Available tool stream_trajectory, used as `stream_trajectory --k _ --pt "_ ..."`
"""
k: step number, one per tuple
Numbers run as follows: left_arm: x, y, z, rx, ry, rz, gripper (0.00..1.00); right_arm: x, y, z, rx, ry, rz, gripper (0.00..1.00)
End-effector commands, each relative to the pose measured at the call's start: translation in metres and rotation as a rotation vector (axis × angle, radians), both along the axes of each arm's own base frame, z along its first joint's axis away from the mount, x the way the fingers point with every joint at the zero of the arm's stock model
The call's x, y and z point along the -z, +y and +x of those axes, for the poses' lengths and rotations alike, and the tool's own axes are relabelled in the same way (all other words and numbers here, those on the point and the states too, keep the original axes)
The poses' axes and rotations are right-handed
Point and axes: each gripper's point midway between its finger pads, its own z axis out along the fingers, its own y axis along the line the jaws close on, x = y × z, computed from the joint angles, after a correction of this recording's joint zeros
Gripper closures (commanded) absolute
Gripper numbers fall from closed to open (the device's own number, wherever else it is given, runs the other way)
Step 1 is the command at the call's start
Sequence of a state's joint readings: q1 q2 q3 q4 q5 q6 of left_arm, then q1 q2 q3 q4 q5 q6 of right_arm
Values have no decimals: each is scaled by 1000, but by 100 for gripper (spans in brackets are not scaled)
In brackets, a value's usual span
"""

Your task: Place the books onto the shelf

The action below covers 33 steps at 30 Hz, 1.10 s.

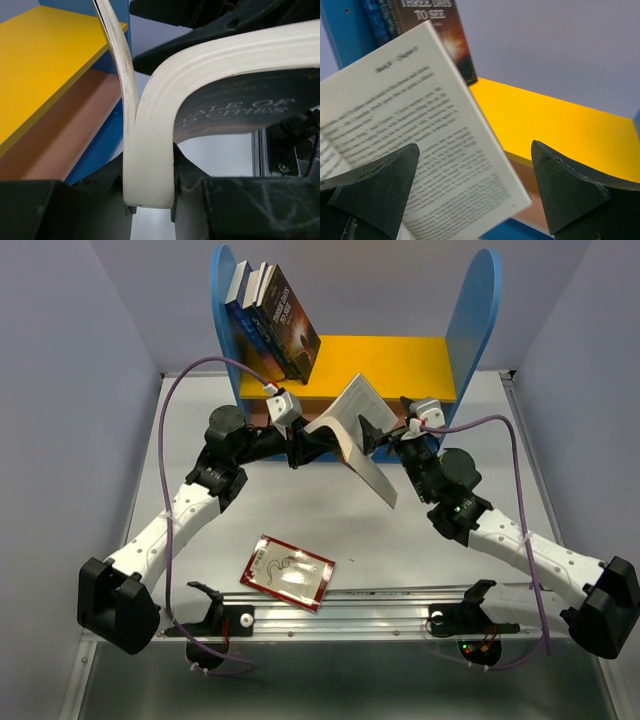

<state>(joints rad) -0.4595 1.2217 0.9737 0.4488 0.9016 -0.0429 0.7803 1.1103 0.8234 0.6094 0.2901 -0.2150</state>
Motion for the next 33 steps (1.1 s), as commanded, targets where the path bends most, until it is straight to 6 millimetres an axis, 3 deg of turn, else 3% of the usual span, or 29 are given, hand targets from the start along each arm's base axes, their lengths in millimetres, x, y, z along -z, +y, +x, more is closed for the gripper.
stream_trajectory --k 1,9,16,21,23,24,28,29,30,33 --pt "-71 6 -24 -63 -169 -144 100 -20 -25 -2 126 -36 44 0" --pt "-75 16 -26 -158 -154 -138 100 -77 -97 -34 309 -116 131 0" --pt "-81 15 -29 -170 -147 -129 100 -93 -146 -60 417 -132 208 0" --pt "-86 11 -27 -192 -115 -104 100 -80 -171 -61 542 -32 225 0" --pt "-96 5 -32 -186 -128 -104 100 -69 -182 -63 597 12 254 0" --pt "-111 5 -35 -184 -167 -114 100 -64 -186 -64 611 24 273 0" --pt "-143 3 -36 -202 -190 -139 100 -41 -179 -67 531 72 354 0" --pt "-142 0 -33 -194 -175 -122 100 -31 -179 -68 530 106 329 0" --pt "-159 1 -36 -197 -195 -145 100 -26 -178 -68 530 125 326 0" --pt "-169 -3 -28 -216 -175 -149 100 -8 -181 -69 548 177 315 0"
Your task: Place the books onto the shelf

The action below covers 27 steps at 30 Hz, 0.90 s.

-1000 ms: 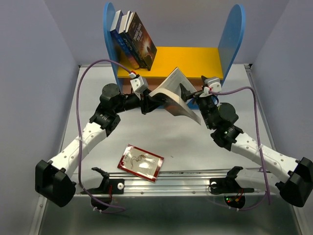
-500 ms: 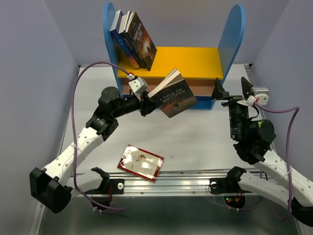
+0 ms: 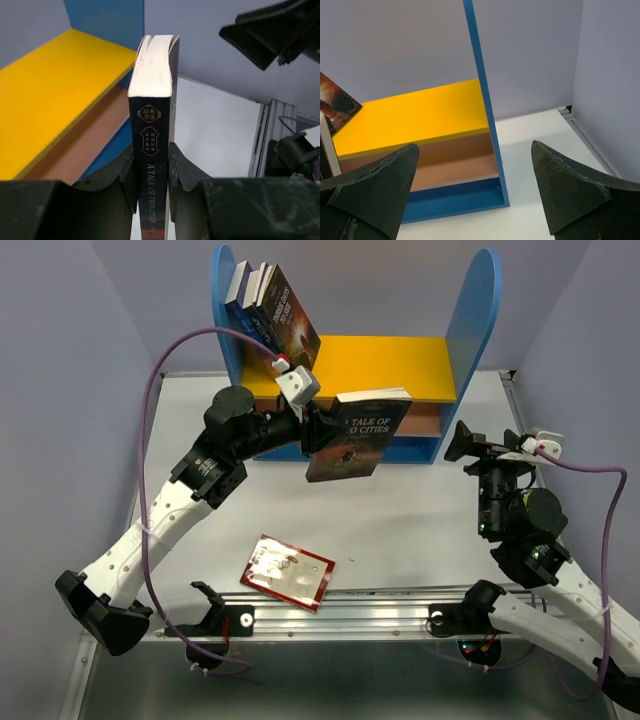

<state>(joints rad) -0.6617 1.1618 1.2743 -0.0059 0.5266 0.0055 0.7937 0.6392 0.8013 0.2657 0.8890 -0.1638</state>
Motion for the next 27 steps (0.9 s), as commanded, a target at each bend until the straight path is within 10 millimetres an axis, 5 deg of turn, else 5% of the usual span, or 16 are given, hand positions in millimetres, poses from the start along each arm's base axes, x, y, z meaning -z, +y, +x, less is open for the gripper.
stream_trajectory --k 1,6,13,17,27 --pt "-117 12 -6 -43 -251 -194 100 25 -6 -5 18 76 61 0" --pt "-128 3 6 -71 -274 -177 100 34 -4 -7 -10 84 93 0" --pt "-184 10 34 -211 -415 -223 100 39 -7 -10 -8 92 85 0" --pt "-208 17 63 -354 -450 -272 100 41 -8 -9 -2 97 75 0" --pt "-219 8 143 -608 -475 -366 100 48 -5 -4 17 128 -5 0"
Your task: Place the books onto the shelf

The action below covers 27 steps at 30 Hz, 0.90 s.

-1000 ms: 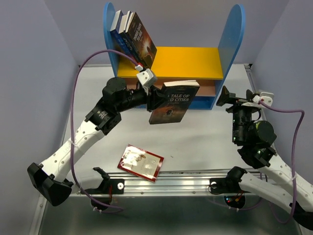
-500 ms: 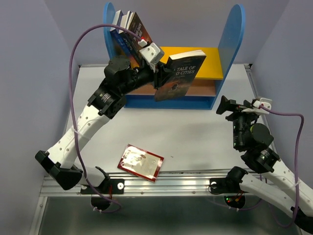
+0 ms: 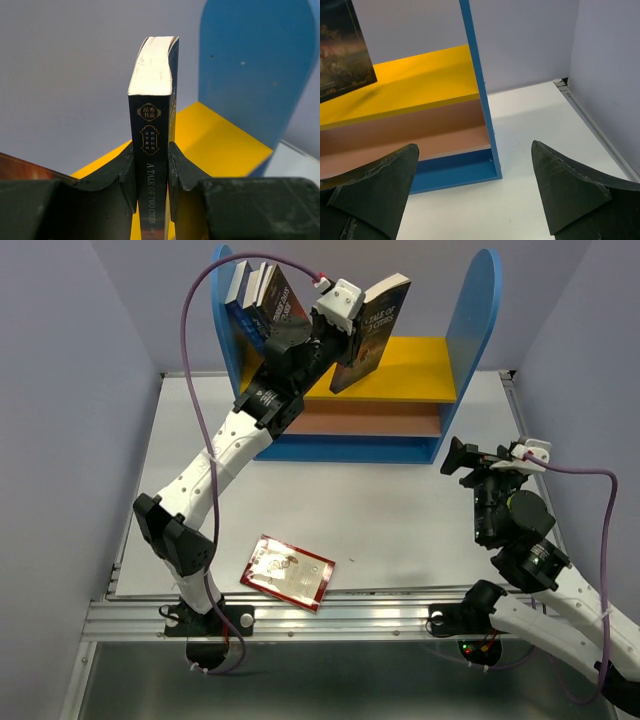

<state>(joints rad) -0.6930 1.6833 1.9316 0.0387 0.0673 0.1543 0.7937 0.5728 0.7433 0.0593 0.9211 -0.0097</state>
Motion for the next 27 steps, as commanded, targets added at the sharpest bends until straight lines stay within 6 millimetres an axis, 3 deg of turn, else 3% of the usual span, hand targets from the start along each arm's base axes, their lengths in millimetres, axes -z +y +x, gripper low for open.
stream_trajectory --k 1,9,15,22,27 --pt "-120 44 -8 -164 -299 -273 100 -1 -1 1 16 5 -26 0" --pt "-80 64 36 -382 -289 -391 100 2 1 2 9 10 -56 0" --pt "-69 85 39 -476 -308 -487 100 5 6 3 -14 10 -79 0" --pt "-36 106 46 -606 -292 -483 100 7 9 6 -20 16 -104 0" --pt "-28 125 46 -709 -277 -510 100 7 10 6 -26 16 -109 0"
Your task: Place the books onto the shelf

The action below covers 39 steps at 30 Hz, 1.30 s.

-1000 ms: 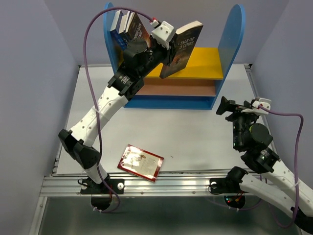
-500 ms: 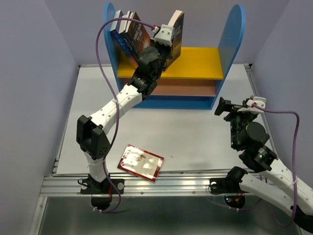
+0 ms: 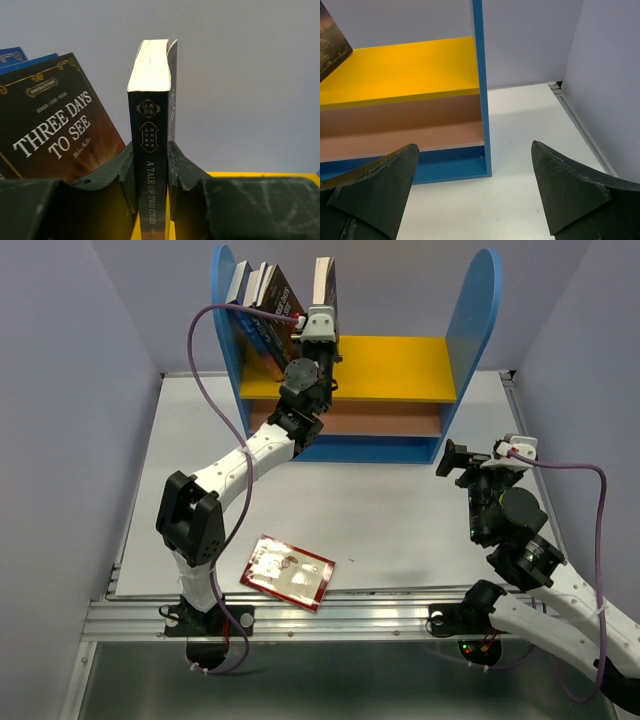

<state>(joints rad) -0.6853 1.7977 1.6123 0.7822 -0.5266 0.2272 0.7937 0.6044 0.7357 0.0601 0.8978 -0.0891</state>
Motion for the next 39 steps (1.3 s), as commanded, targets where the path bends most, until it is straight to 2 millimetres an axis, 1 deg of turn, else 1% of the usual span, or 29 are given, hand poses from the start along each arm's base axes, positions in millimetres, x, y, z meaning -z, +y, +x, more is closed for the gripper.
stream_trajectory --k 1,3,8,11,14,15,16,18,19,22,25,26,30,32,34,35,36,39 --pt "-71 57 -34 -132 -179 -190 100 -2 4 0 -14 -17 -3 0" --pt "-72 62 -34 -145 -175 -198 100 -1 3 1 -10 -14 -4 0" --pt "-62 73 -30 -186 -149 -208 100 -1 3 0 -11 -16 -4 0" --pt "-55 75 -27 -193 -123 -196 100 -1 3 0 -12 -16 -4 0" --pt "-53 80 -28 -204 -111 -199 100 -1 4 1 -17 -15 -8 0" --pt "-49 79 -24 -206 -96 -183 100 -1 4 1 -17 -15 -8 0" --pt "-51 81 -24 -214 -94 -187 100 0 5 1 -16 -12 -12 0" --pt "-45 82 -18 -234 -69 -175 100 0 5 2 -16 -11 -15 0" --pt "-45 85 -17 -245 -66 -183 100 0 5 2 -16 -11 -16 0" --pt "-39 88 -17 -264 -51 -187 100 0 4 1 -13 -11 -15 0" --pt "-38 91 -16 -279 -47 -190 100 0 4 1 -16 -12 -17 0" --pt "-38 92 -16 -283 -48 -193 97 1 5 1 -19 -11 -20 0" --pt "-36 99 -18 -321 -36 -210 93 1 5 1 -16 -9 -20 0" --pt "-36 101 -20 -321 -35 -215 84 2 5 2 -16 -6 -25 0" --pt "-36 102 -21 -322 -36 -222 81 2 5 2 -16 -7 -24 0" --pt "-37 103 -21 -326 -36 -224 77 2 5 2 -17 -7 -24 0" --pt "-36 104 -21 -335 -31 -217 75 2 5 2 -17 -7 -24 0" --pt "-36 105 -22 -345 -28 -214 61 2 7 2 -23 -7 -26 0"
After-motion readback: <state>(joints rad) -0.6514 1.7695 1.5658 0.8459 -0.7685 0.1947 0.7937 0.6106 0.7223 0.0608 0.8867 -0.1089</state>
